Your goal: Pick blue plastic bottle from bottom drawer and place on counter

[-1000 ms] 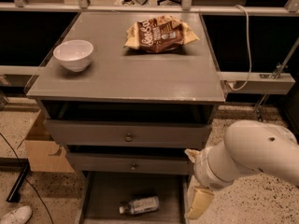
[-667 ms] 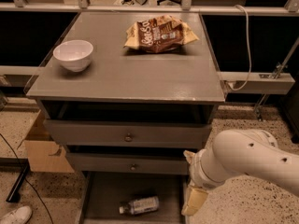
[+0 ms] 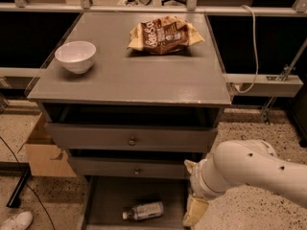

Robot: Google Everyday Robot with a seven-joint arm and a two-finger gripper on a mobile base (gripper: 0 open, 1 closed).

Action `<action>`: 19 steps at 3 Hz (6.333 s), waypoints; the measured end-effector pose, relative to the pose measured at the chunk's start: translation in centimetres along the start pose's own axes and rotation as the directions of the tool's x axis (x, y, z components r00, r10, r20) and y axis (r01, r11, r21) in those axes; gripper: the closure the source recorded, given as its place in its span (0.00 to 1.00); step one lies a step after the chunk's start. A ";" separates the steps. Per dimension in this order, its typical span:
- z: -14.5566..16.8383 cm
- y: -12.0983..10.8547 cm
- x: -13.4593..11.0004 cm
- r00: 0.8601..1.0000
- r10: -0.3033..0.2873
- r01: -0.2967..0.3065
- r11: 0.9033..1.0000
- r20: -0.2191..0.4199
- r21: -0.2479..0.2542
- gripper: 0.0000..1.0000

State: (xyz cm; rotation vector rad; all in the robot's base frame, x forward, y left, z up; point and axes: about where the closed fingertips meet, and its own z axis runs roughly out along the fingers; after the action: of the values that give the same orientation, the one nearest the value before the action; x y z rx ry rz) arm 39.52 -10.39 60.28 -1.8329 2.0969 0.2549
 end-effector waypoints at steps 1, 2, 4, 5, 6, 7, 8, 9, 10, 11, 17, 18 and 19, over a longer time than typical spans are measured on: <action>5.5 1.0 0.2 0.999 -0.023 0.024 0.999 0.022 -0.045 0.00; 5.8 1.1 0.2 1.000 -0.021 0.022 0.999 0.021 -0.048 0.00; 12.8 1.3 1.3 1.000 0.022 -0.023 0.998 -0.013 -0.052 0.00; 12.8 1.3 1.3 1.000 0.022 -0.023 0.998 -0.013 -0.052 0.00; 13.9 1.6 1.2 1.000 0.020 -0.020 0.998 0.010 -0.066 0.00; 16.3 1.5 1.0 0.999 0.015 -0.011 0.996 0.049 -0.083 0.00; 21.3 1.6 0.2 0.996 -0.021 0.032 0.991 0.087 -0.129 0.00; 22.0 1.8 0.2 0.995 -0.022 0.035 0.990 0.094 -0.139 0.00; 24.5 2.3 0.5 0.996 -0.036 0.048 0.987 0.080 -0.153 0.00; 28.7 1.9 1.3 0.997 -0.049 0.056 0.988 0.052 -0.141 0.00; 38.1 -0.4 2.7 0.994 -0.075 0.088 0.981 0.084 -0.170 0.00; 39.9 -0.2 2.1 0.992 -0.083 0.099 0.979 0.094 -0.180 0.00; 41.8 -0.3 1.4 0.990 -0.096 0.115 0.976 0.106 -0.185 0.00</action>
Offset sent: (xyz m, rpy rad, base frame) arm -0.0007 0.0294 -0.0821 0.0382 0.0495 0.0630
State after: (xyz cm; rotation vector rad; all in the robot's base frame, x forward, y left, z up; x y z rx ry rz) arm 45.46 3.04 21.16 -1.9902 1.9611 0.5230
